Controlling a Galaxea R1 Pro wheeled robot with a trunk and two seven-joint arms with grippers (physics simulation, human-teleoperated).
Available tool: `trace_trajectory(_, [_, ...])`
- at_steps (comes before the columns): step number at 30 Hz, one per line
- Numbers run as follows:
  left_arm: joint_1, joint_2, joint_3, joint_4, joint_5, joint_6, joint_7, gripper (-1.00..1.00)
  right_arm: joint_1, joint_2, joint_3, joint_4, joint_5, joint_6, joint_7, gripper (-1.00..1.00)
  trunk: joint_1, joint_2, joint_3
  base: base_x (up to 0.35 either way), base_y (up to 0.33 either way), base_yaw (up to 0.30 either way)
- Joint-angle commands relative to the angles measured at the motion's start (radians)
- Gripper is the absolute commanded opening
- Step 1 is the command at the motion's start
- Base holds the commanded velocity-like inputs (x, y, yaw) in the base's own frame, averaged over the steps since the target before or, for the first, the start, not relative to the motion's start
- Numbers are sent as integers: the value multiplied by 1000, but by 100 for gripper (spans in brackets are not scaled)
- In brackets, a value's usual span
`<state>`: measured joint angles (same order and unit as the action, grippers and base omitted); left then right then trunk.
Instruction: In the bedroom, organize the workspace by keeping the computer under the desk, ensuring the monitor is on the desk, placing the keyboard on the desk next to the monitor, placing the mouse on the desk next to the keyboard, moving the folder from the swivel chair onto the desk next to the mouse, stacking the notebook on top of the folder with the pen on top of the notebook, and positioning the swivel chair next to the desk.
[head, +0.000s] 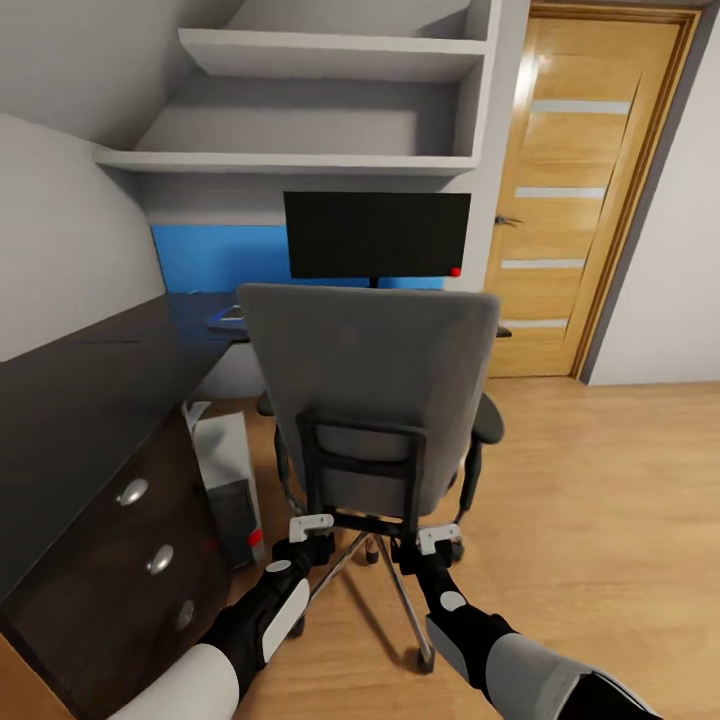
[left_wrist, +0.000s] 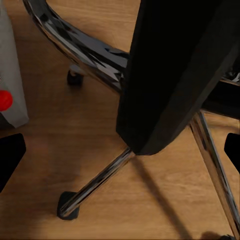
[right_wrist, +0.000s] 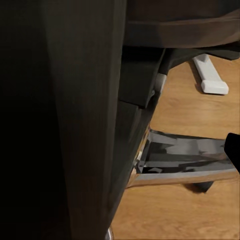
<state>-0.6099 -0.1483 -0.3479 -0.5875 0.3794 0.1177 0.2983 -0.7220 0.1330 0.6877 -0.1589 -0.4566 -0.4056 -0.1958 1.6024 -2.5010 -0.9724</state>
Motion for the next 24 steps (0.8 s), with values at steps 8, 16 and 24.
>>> trace_trajectory(8, [-1, 1, -6, -2, 9, 4, 9, 100, -1, 0, 10, -1, -4, -2, -7, 100, 0, 0, -1, 157, 0, 131])
trace_trajectory(16, [-1, 1, -6, -2, 9, 3, 10, 100, -2, 0, 10, 0, -5, -2, -7, 100, 0, 0, -1, 236, 0, 86])
trace_trajectory(24, [-1, 0, -6, -2, 9, 3, 9, 100, -1, -1, 10, 1, -4, -2, -6, 100, 0, 0, -1, 263, -47, 4])
